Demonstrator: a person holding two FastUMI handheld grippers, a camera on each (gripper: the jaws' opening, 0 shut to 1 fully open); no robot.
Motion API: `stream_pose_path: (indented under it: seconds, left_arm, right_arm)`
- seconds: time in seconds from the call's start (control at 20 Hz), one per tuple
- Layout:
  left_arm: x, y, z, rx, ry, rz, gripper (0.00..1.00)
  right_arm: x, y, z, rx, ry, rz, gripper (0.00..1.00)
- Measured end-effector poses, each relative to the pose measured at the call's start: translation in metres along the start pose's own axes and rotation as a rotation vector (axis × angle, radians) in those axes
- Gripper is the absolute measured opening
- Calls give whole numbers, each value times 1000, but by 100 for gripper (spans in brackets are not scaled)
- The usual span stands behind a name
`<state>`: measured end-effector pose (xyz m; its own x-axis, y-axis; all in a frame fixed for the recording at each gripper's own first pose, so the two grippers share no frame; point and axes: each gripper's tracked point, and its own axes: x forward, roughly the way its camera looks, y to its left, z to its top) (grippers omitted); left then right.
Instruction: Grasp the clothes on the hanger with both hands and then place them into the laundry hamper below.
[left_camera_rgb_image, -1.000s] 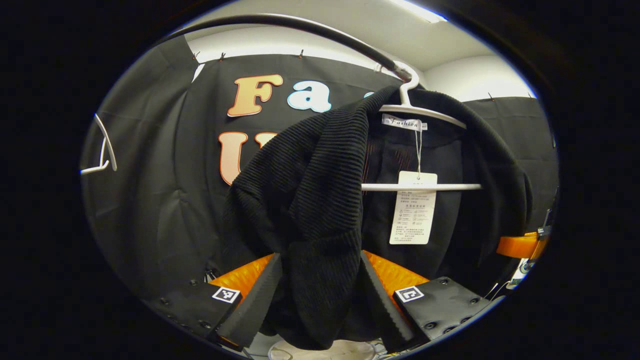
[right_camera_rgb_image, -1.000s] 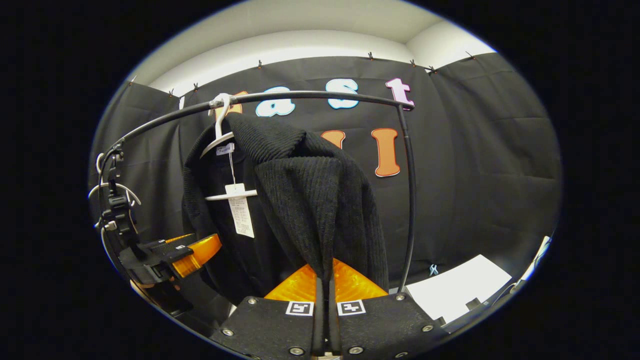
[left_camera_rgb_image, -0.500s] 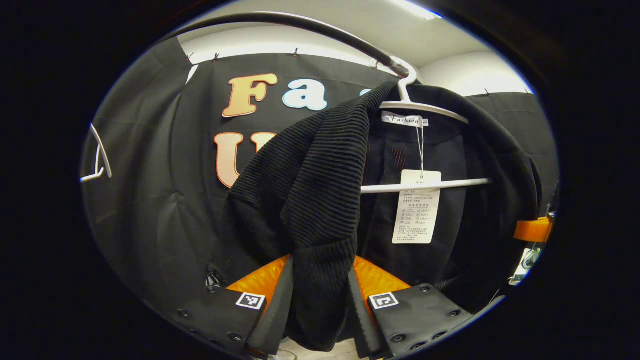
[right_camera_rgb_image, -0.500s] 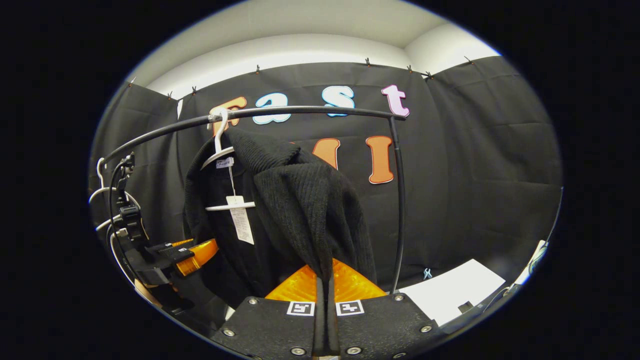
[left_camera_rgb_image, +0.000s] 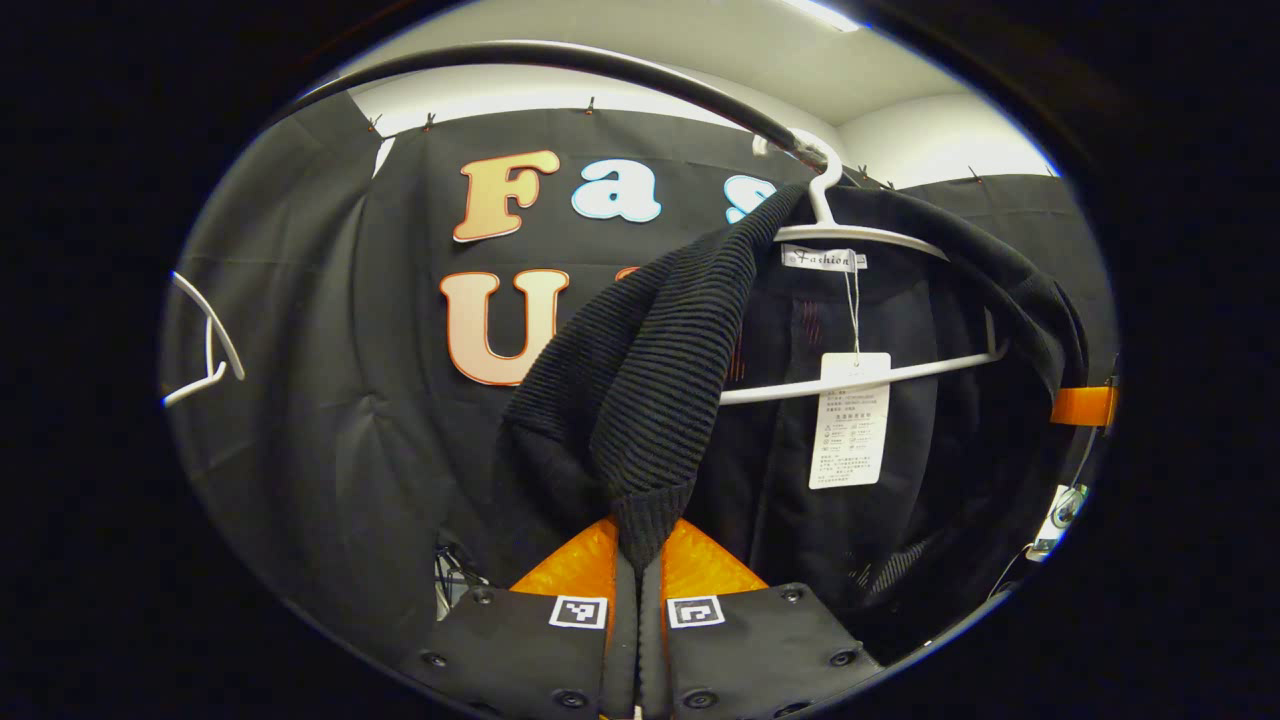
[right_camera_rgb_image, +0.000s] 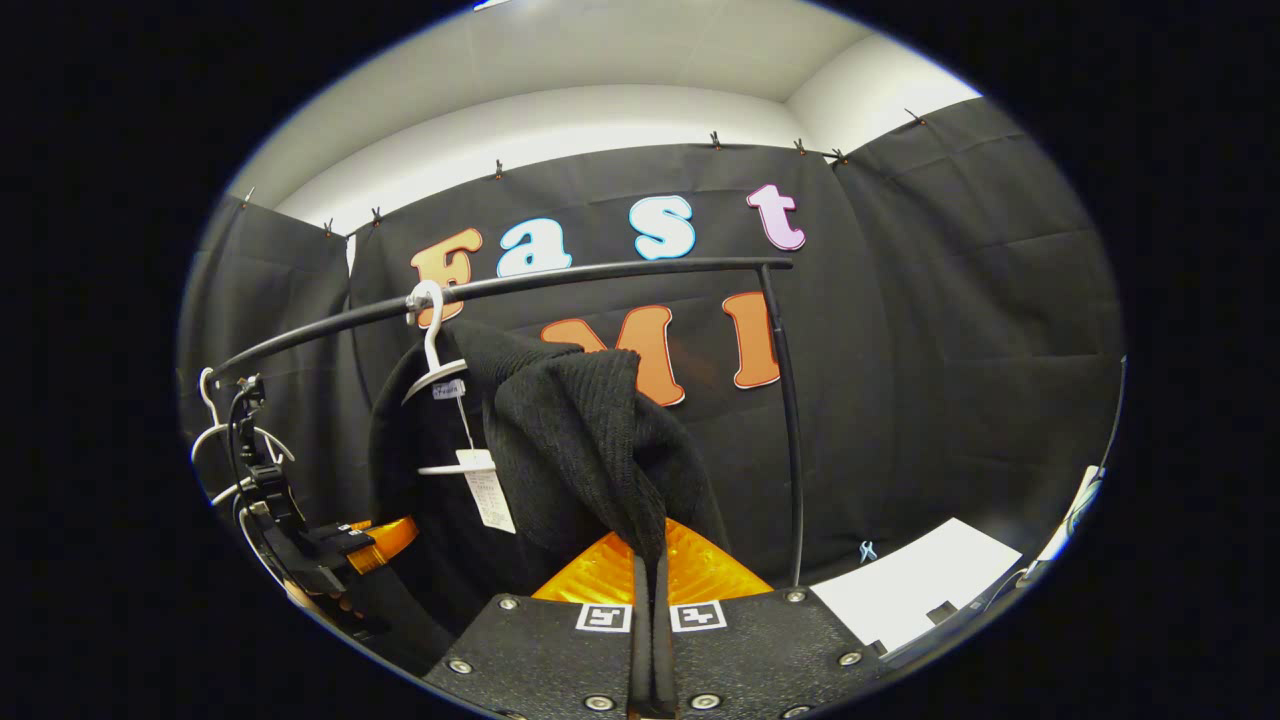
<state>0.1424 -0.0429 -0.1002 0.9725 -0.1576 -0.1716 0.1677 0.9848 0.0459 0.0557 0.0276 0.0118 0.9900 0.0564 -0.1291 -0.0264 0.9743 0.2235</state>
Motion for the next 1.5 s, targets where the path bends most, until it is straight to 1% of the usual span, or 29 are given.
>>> stream_pose_path:
  seconds: [0.1,0.15,0.2,0.25,0.45,0.6,0.8,0.85,0.9,1.05,1.1,1.15,1.2,1.25,1.3,1.4,1.45,1.5]
  left_arm:
    - [-7,17,14,-11,-34,49,5]
    - [-9,25,19,-19,-43,70,10]
    - [-11,33,24,-27,-52,88,10]
    - [-12,40,30,-33,-61,105,7]
    - [-22,61,55,1,-100,164,7]
    - [-25,70,68,2,-115,196,7]
    - [-28,83,94,35,-157,241,7]
    - [-28,88,99,42,-165,248,10]
    - [-28,91,103,44,-170,254,7]
    - [-26,98,106,75,-165,278,7]
    - [-25,100,108,66,-168,291,7]
    - [-25,103,110,56,-165,306,7]
    - [-23,106,108,43,-156,313,4]
    - [-24,107,102,20,-146,310,7]
    - [-24,108,97,9,-137,314,7]
    - [-22,110,91,21,-125,315,7]
    - [-20,111,87,29,-116,316,9]
    - [-19,110,84,33,-108,315,7]
  right_arm:
    - [1,-8,10,-9,-17,-4,0]
    - [2,-12,15,-13,-26,-7,0]
    - [2,-16,20,-19,-31,-10,7]
    - [3,-21,25,-26,-39,-14,0]
    - [10,-41,51,-39,-70,-25,0]
    - [19,-54,71,-34,-85,-26,0]
    - [39,-66,83,-50,-76,-14,0]
    - [46,-68,85,-51,-73,-8,0]
    - [53,-71,86,-51,-70,-1,0]
    - [71,-74,81,-19,-38,41,0]
    - [78,-75,77,-9,-29,51,0]
    - [88,-82,74,-7,-20,46,0]
    - [95,-87,67,7,-2,56,0]
    - [101,-87,55,41,23,70,6]
    - [108,-86,44,74,43,92,0]
    - [117,-89,20,101,72,121,0]
    - [121,-89,10,115,84,129,0]
    - [124,-89,-1,133,101,134,0]
